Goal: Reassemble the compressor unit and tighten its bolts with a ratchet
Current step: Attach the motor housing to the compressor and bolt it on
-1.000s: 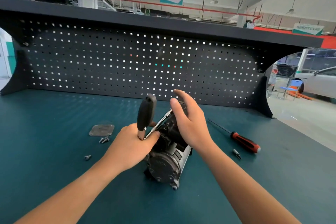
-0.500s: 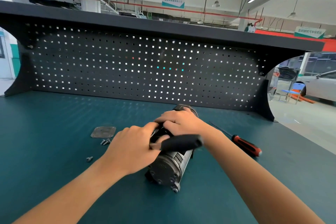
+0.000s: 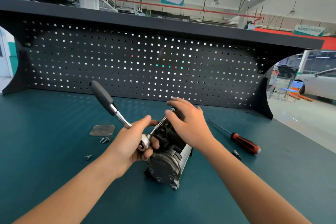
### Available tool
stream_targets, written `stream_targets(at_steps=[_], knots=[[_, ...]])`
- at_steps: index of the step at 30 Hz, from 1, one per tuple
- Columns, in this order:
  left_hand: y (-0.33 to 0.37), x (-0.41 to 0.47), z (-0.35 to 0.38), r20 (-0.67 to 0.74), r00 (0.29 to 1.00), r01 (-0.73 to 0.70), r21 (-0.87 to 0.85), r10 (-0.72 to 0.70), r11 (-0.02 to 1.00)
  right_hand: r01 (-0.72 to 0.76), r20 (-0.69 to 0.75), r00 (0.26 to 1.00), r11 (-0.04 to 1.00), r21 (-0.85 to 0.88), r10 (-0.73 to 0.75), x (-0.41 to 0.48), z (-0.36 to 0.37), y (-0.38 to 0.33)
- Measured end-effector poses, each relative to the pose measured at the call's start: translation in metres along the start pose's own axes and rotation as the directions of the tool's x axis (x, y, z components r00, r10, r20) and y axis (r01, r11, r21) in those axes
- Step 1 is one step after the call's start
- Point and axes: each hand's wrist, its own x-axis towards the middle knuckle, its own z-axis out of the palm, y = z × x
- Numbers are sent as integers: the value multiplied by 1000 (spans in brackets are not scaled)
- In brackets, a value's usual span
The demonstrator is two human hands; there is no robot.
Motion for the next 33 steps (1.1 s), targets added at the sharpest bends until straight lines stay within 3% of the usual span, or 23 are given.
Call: stream_targets(at_steps=[2,4,7,9,12,13,15,18,24,30,33], knots=[[0,1,0,3,1000,5,-6,-5,1000,2,-45,999,992,125,3,-21,4,7],[0,1,-2,15,1000,-1,32,0,999,9,61,998,995,103,-15,-42,8,17],[2,3,-7,37,998,-50,272,42,961,-152,180,977,969,193,117,-48,3,38],[4,4,-12,64,994,-110,487,91,867,-216,252,959,917,336,134,-44,1,43],[3,8,-23,89,982,-168,822,169,543,-180,232,967,927,329,106,-43,2,46],[2,9,-24,102,982,-170,841,157,513,-173,202,973,932,319,111,-43,2,47],[-1,8,-21,137,983,-182,784,121,593,-156,167,980,933,323,106,-46,1,50],[-5,7,-14,125,973,-215,793,192,570,-146,141,985,915,375,99,-49,1,54],[-9,3,-9,68,950,-236,794,304,560,-220,255,962,833,508,99,-50,-2,64],[-11,3,-8,50,948,-237,771,315,591,-273,328,936,851,448,128,-37,-22,66],[-12,5,-11,43,957,-226,732,287,643,-303,395,914,806,508,95,-30,-20,65]])
